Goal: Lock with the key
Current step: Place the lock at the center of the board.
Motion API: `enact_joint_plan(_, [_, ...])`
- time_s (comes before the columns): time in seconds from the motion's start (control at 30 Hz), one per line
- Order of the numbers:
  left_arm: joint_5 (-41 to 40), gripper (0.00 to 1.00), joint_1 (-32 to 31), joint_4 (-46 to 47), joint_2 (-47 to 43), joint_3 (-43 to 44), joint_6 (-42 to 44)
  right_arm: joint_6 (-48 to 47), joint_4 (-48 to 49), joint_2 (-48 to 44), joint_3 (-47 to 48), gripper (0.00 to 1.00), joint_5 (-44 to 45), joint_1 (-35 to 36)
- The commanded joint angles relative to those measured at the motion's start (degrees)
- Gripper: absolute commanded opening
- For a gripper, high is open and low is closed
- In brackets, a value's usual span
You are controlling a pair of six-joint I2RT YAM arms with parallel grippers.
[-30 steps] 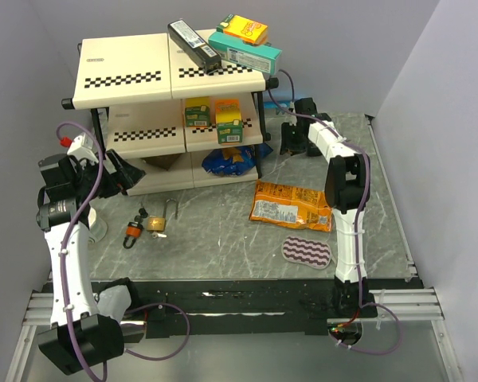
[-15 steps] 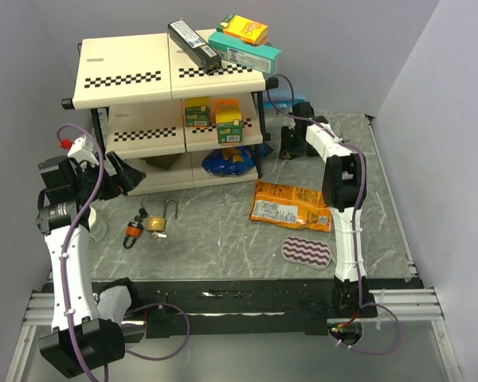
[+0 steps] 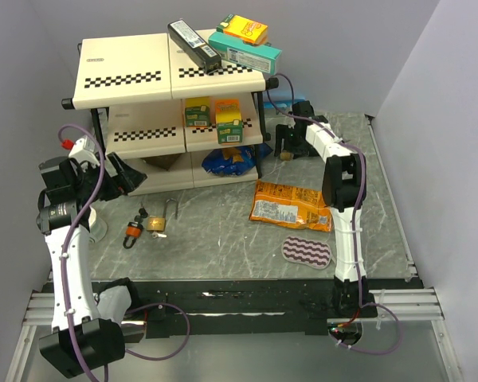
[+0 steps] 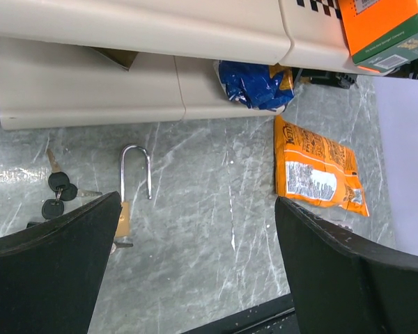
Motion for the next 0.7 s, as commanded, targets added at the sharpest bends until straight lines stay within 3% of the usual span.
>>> enact_joint_plan(0.0, [1.8,0.96,0.4,-1.7,-1.1,2.0,2.6,-0.2,0.2,-1.6,1.4,0.83,-1.3,0.3])
enact_joint_plan(0.2, [3.3,0.96,0.3,-1.0,-1.8,2.0,3.1,-1.4,8.4,-11.8,-9.0,0.84,-4.4,0.4])
enact_joint_plan(0.43, [0.4,0.96,0.3,0.1,-1.8,3.2,0.5,-0.1,6.1,-20.7,-13.2,0.84,-3.6,0.2])
enact_joint_plan(0.67, [3.4,0.96,0.3,-5.3,-0.6,5.6,12.0,-2.4,6.1,-36.1,-29.4,0.87,-2.1,-1.9])
